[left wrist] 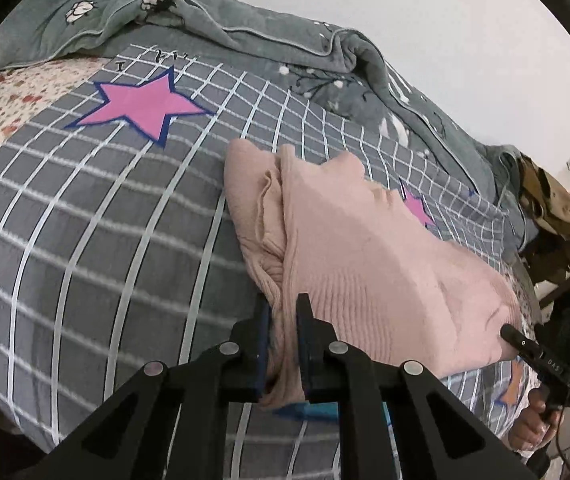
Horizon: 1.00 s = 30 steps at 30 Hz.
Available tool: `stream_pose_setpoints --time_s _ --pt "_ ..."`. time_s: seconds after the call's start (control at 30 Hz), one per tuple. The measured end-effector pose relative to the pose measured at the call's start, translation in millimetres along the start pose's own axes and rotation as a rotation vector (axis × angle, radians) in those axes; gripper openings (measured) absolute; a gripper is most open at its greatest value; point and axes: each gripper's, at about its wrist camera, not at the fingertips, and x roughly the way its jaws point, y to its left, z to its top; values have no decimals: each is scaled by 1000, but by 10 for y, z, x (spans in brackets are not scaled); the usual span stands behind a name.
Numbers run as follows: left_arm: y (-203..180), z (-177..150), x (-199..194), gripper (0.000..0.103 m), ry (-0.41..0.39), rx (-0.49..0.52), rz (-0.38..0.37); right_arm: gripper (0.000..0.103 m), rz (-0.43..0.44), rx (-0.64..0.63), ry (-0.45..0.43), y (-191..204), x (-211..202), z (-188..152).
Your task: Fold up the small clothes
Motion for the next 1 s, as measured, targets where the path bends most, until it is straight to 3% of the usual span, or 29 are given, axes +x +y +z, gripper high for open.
stream_pose_setpoints --time_s 0.1,0.17,0.27,0.33,0.4,0.53,0.6,0.7,0.77,0.9,0.97,1.0 --pt "29 -36 44 16 -14 -5 9 15 -67 -41 16 14 22 -99" --pt "55 -6 102 19 0 -19 10 28 -117 -80 20 22 42 -96" --pt "93 45 141 31 -3 -3 21 28 -85 -85 -31 12 -60 9" --pt "115 82 135 49 -29 8 27 38 -80 -87 -98 26 -107 153" --pt "146 130 142 54 -42 4 13 39 -71 -97 -115 41 -37 339" --pt "189 284 216 55 -43 -6 -13 40 -40 -36 -69 -70 374 756" --pt "195 338 251 55 -45 3 -13 40 -83 8 5 -191 653 895" --pt "195 410 324 55 -46 10 -20 30 -151 54 147 -390 1123 1007" --pt "201 451 384 55 -34 14 -32 6 -140 30 169 -391 1224 1039" --pt "200 495 454 55 -21 11 -63 5 -125 -112 24 -197 1056 1147" --pt "189 508 503 57 -5 9 -72 6 -188 -124 70 -217 1158 1143" --pt "180 511 535 58 9 9 -78 6 -232 -135 140 -226 1291 1121"
